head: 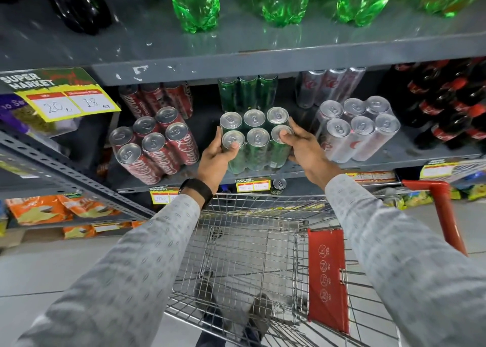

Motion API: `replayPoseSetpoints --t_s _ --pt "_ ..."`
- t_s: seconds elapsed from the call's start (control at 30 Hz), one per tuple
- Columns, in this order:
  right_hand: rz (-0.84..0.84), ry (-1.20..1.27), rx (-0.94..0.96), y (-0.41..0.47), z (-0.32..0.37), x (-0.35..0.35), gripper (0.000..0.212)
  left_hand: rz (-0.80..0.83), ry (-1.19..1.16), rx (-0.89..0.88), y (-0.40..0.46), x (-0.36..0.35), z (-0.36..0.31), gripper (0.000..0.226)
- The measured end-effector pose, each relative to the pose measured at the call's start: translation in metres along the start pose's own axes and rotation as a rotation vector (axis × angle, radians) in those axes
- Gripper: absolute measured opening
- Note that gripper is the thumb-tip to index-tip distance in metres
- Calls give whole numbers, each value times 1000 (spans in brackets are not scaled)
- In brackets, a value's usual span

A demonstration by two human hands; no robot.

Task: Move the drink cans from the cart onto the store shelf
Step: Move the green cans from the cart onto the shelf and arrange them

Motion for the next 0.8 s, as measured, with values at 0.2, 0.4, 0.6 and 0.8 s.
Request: replayPoseSetpoints --t_s 0.2,0.4,0.6,0.8 --pt "-16 19 -3 0 -2 -1 64 11 -39 1 8 3 5 78" --pt "-8 -14 -12 0 -2 -2 66 45 -28 1 5 3 4 90" --pt "-173 -60 11 -11 3 -8 74 -21 75 -33 -13 5 -23 77" --pt "-454 -462 405 -48 48 -41 57 -132 208 -225 -64 59 -39 48"
Point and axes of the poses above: each hand's wrist, its own y-axis towards the middle knuckle, its own x-axis out of the back of the hand, z = x × y, the point moved 1 cm from there along y, towards the middle knuckle, and after that the axes turned 3 degrees about -x, right-handed, at the moved point
